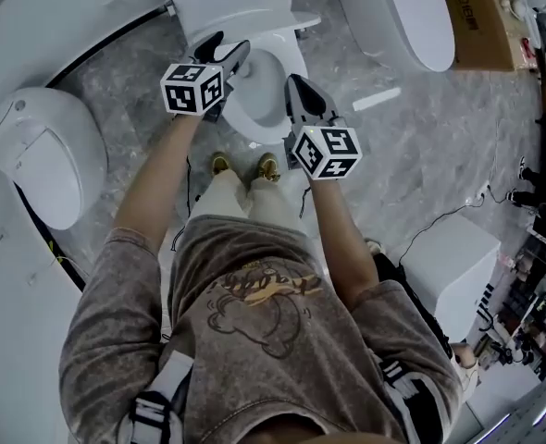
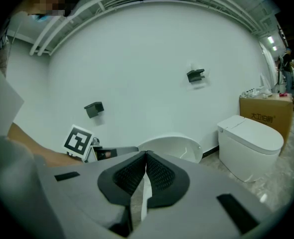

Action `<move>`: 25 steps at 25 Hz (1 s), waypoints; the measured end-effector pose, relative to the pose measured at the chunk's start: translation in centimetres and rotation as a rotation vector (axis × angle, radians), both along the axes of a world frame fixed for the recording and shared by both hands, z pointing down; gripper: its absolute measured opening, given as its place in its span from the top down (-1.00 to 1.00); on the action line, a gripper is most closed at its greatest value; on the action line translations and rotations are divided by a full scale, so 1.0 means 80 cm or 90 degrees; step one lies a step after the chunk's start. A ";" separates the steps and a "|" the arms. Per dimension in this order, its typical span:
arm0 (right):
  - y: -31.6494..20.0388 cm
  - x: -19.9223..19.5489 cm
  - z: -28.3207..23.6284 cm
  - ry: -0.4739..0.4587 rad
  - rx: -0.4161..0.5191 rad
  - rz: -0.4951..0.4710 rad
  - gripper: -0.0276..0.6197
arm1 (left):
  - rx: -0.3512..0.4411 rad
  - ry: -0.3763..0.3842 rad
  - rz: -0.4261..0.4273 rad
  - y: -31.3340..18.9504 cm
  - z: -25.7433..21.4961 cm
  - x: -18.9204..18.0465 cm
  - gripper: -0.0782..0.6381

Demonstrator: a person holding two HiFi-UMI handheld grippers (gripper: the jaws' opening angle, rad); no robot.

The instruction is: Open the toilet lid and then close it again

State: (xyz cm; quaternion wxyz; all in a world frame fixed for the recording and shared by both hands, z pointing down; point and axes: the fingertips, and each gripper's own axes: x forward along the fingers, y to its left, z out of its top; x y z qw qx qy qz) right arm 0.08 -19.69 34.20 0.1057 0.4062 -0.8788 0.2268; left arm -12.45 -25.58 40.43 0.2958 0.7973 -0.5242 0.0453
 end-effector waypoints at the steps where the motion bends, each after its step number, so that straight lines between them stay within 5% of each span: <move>1: 0.003 0.004 0.002 -0.001 -0.001 -0.003 0.83 | -0.004 -0.008 0.010 0.010 0.005 0.009 0.07; 12: 0.036 0.063 0.035 0.011 -0.030 -0.012 0.83 | -0.043 -0.123 0.134 0.135 0.087 0.084 0.06; 18: 0.058 0.086 0.076 0.026 -0.058 -0.015 0.83 | -0.029 -0.162 0.149 0.171 0.117 0.101 0.05; 25: 0.077 0.095 0.123 0.034 -0.098 -0.011 0.83 | -0.093 -0.075 0.164 0.197 0.153 0.111 0.05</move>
